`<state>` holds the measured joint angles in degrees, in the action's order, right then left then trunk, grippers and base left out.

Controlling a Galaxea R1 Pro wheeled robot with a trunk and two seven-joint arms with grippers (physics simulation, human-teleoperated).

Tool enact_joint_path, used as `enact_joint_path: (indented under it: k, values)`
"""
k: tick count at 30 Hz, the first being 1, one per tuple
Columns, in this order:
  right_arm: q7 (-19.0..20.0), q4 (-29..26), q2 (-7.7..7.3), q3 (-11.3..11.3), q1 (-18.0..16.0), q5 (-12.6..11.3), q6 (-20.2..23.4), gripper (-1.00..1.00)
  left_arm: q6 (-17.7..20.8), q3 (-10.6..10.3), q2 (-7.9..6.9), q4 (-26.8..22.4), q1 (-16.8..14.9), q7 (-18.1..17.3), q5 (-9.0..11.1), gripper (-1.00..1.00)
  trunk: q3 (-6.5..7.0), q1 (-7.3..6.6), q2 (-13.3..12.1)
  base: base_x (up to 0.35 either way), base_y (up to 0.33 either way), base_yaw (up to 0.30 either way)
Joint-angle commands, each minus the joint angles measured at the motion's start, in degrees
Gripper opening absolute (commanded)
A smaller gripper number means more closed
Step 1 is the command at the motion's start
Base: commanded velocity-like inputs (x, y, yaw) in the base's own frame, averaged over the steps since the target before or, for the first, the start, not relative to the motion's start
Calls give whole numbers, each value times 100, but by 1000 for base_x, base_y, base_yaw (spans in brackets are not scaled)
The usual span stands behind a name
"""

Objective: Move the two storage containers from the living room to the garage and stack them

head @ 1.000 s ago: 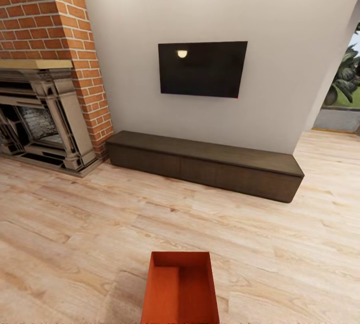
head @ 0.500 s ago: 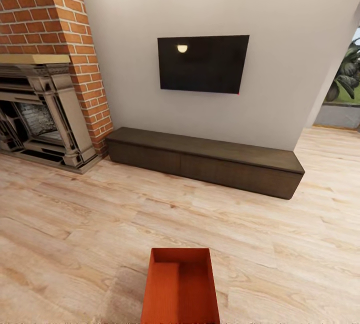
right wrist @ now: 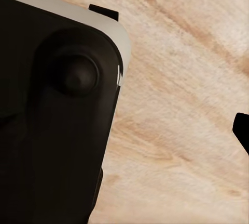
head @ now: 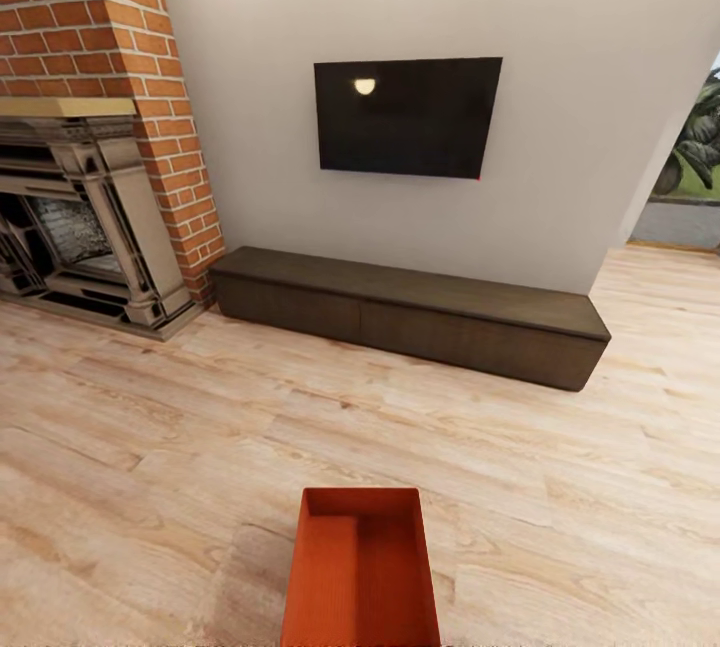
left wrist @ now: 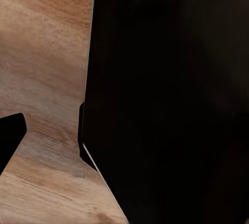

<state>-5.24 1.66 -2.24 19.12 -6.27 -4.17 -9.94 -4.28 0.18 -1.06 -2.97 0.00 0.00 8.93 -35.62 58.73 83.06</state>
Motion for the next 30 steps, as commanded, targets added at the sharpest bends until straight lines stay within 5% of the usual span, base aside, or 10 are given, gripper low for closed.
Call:
enact_joint_path:
  k: [1,30]
  values:
    - [-7,18,3,48,-6,-43,-34,100,-11,-2,0,-2,0,0,38,100,-14,0,2,0,0,0]
    - [-4,18,4,48,-6,-41,-34,100,-11,-2,0,-3,0,0,38,100,-281,0,2,0,0,0]
